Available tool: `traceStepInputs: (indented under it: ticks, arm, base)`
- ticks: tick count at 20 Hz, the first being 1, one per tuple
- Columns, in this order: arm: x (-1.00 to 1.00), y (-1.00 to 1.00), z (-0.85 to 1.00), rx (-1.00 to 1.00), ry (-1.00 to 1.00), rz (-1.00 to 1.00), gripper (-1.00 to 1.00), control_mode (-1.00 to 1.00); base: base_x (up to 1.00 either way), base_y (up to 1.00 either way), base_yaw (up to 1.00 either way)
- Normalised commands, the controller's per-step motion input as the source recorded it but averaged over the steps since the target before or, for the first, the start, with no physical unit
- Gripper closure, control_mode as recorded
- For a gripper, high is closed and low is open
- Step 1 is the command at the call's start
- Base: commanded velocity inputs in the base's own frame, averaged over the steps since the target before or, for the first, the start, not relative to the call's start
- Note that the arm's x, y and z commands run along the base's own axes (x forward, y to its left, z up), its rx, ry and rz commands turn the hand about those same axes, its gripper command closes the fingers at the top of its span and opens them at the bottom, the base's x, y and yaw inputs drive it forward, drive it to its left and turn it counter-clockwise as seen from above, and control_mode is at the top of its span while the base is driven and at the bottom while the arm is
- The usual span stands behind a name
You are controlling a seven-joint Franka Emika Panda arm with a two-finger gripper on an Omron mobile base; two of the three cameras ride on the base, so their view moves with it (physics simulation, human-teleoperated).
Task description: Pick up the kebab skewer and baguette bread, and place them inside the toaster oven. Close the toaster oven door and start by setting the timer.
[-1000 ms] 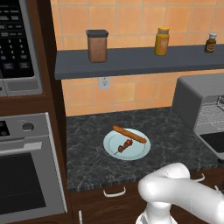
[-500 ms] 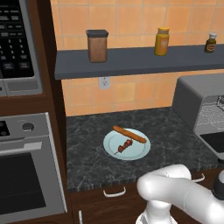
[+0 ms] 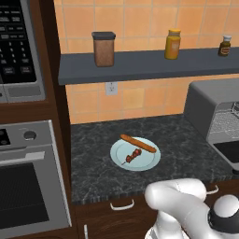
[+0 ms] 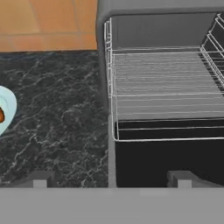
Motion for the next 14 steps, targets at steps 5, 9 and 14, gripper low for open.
traceStepInputs:
  ticks: [5, 9, 14]
  arm:
    - [-0.38, 1.00, 0.02, 0.00, 0.15, 0.08, -1.00, -1.00]
    - [-0.22, 0.99, 0.01, 0.00, 0.17, 0.13, -1.00, -1.00]
    - [-0.05, 0.99, 0.00, 0.00, 0.20, 0.12, -1.00, -1.00]
  base:
    - [0.00, 0.00, 0.00]
    - [0.00, 0.00, 0.00]
    - [0.00, 0.00, 0.00]
